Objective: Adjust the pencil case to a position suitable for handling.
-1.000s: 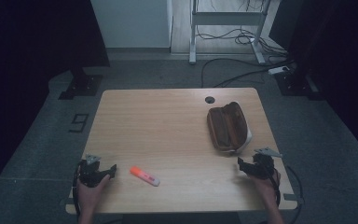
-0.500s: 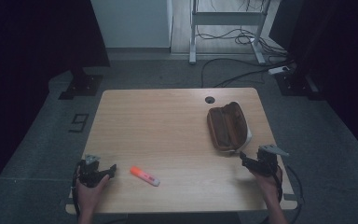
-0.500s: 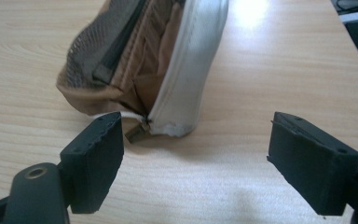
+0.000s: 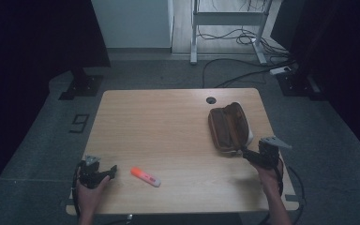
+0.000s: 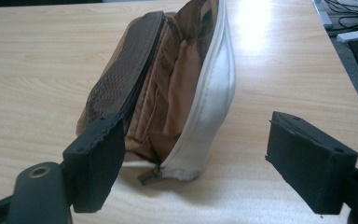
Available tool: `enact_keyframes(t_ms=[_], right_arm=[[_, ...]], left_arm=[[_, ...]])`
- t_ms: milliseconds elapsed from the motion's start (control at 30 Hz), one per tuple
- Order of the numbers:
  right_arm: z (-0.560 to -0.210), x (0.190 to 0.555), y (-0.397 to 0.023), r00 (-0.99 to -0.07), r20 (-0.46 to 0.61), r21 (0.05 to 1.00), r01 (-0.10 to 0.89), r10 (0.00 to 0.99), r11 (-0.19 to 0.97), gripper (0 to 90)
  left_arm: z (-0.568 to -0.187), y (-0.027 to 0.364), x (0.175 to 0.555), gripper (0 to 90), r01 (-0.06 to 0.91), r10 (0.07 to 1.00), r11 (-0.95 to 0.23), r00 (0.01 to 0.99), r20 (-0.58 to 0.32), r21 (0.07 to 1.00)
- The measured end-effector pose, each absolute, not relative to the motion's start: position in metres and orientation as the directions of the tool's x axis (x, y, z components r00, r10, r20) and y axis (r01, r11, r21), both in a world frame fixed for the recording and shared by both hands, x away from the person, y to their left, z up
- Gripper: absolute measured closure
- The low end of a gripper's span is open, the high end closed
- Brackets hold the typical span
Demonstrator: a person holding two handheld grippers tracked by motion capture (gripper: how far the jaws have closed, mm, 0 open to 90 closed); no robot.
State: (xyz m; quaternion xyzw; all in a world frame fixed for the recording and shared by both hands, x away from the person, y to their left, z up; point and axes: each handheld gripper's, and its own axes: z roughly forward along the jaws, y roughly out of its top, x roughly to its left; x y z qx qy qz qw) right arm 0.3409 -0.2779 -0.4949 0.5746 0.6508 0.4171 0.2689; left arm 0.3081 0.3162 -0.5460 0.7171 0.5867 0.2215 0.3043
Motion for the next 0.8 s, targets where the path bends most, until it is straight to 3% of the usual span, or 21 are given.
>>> enact_keyframes(t_ms=[800], right_arm=[[-0.506, 0.398, -0.269, -0.188, 0.109, 0.833, 0.553, 0.976, 0.014, 33.7]], left_arm=[[-0.546, 0.319, 0.308, 15.2, 0.705, 0.974, -0.113, 0.216, -0.061, 0.7]])
